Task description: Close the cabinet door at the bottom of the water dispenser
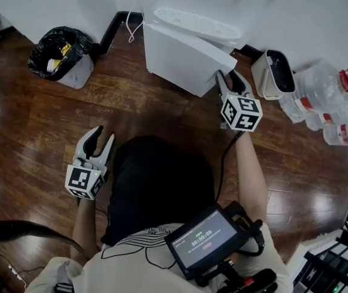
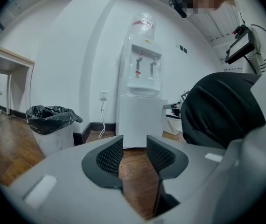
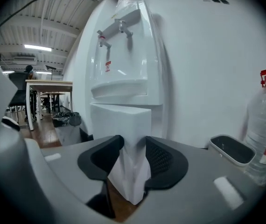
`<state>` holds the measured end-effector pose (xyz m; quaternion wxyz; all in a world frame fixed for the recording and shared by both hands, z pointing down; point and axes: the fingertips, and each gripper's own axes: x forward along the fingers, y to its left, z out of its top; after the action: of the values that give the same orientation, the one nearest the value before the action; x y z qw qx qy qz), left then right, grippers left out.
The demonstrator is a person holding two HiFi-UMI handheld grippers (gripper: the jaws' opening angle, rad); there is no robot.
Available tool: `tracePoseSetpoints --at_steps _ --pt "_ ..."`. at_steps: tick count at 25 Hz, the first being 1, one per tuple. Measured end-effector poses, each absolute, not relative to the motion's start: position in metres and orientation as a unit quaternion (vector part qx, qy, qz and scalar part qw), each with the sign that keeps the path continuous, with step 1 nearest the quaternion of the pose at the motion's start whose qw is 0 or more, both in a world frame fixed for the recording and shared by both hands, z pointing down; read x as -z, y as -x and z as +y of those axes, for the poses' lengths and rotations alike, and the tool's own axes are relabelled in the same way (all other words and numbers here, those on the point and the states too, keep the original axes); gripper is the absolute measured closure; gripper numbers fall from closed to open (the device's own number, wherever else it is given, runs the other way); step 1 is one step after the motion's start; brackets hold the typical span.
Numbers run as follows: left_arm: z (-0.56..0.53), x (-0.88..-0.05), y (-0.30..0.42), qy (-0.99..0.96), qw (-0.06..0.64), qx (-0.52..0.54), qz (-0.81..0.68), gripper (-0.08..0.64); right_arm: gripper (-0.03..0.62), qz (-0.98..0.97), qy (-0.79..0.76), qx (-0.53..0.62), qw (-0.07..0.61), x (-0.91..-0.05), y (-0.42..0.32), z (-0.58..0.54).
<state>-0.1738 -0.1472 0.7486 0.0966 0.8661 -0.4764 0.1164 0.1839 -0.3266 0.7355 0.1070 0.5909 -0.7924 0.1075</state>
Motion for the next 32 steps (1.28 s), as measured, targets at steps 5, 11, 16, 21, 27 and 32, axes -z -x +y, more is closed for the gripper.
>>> tracePoseSetpoints --at_steps 5,11,16,21,27,32 --pt "-0.142 -0.755 0.185 -0.861 0.108 -0.12 -0.483 0.385 0.435 -0.775 -0.605 -0.133 0.12 -0.736 -0.207 -0.37" --pt "-0.154 -0.747 0.193 -0.856 0.106 -0.102 -0.495 0.386 0.449 -0.738 -0.647 -0.12 0.149 -0.729 -0.215 -0.394" --pt "-0.137 -0.689 0.174 -0.874 0.094 -0.077 -0.47 0.483 0.589 -0.738 -0.654 -0.129 0.105 -0.719 -0.193 -0.293" --pt "-0.096 -0.607 0.139 -0.899 0.151 -0.095 -0.399 0.54 0.589 -0.777 -0.545 -0.307 0.066 -0.681 -0.13 -0.117" --pt "-0.091 -0.451 0.054 -0.918 0.188 -0.055 -0.346 0.54 0.589 -0.747 -0.565 -0.348 0.033 -0.507 -0.112 -0.022" --pt "-0.076 -0.282 0.003 -0.939 0.134 -0.034 -0.316 0.543 0.589 -0.767 -0.569 -0.293 0.023 -0.346 -0.095 -0.011"
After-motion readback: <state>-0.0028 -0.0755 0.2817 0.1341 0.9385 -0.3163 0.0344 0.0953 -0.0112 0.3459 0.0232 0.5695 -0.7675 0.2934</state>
